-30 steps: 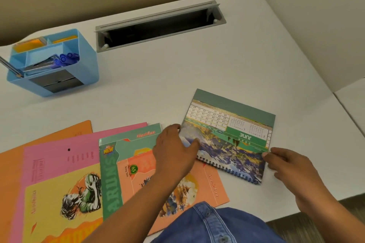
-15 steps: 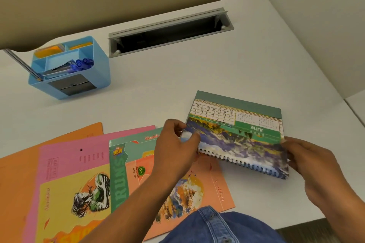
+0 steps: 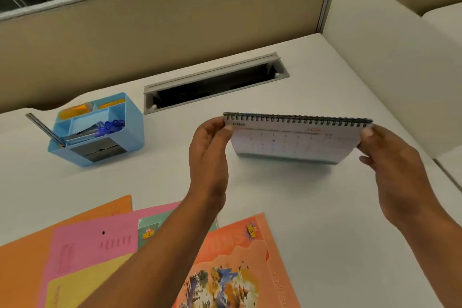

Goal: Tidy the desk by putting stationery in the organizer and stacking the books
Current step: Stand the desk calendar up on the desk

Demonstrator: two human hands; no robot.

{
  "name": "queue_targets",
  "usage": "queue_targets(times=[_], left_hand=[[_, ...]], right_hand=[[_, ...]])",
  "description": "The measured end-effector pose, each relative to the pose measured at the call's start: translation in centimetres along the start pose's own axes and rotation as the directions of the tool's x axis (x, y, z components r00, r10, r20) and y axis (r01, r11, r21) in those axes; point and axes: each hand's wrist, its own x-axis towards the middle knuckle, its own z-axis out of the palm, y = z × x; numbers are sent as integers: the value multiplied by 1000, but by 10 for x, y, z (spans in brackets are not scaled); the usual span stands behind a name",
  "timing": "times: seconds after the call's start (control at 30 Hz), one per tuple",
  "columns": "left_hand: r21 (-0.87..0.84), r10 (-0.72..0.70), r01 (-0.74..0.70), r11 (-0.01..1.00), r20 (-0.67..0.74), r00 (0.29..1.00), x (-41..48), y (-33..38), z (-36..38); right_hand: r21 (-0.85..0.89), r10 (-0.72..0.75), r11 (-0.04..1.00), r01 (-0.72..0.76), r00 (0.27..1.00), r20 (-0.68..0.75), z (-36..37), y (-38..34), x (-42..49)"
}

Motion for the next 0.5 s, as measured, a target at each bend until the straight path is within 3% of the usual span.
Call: queue_targets(times=[0.1, 0.23, 0.5], left_hand=[[28, 70, -70, 997, -1, 998, 21, 1, 6], [45, 145, -147, 988, 36, 989, 54, 3, 12], [-33, 3, -3, 999, 11, 1000, 107, 4, 24]], right_hand=[[-2, -2, 1000, 2, 999, -54, 9, 0, 24], [-10, -41, 999, 41, 999, -25, 28, -8, 56], [14, -3, 1000, 3, 1000, 19, 60, -11, 102]])
